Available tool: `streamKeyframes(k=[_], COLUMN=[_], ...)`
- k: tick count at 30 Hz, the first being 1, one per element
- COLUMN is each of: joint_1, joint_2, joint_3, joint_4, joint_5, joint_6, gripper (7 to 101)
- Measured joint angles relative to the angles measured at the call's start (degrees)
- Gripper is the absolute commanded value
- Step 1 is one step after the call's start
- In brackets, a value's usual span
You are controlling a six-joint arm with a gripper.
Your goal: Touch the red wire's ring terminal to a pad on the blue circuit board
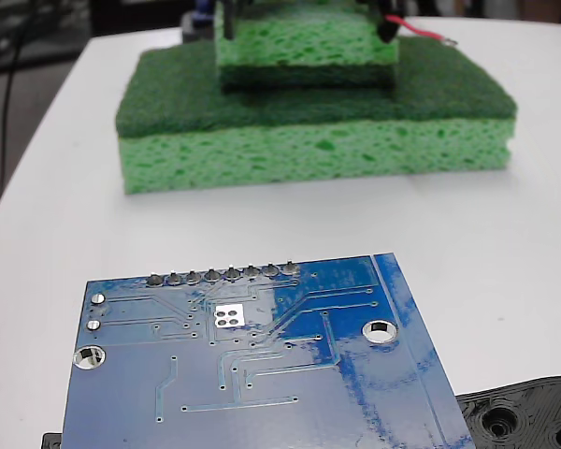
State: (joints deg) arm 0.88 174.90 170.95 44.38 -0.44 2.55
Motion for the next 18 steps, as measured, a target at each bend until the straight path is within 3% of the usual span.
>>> streamKeyframes(k=[8, 13, 18], joint_1=[3.5, 6.2, 12.7], joint_2=[-4.9, -17.0, -32.3], joint_3=[-6.8, -15.7, -26.4], joint_4=[-0.7, -2.9, -3.3], joint_5=[-0.3, -1.9, -6.8], joint_6=[-1.3, -3.3, -5.7], gripper=[100.3, 100.3, 100.3])
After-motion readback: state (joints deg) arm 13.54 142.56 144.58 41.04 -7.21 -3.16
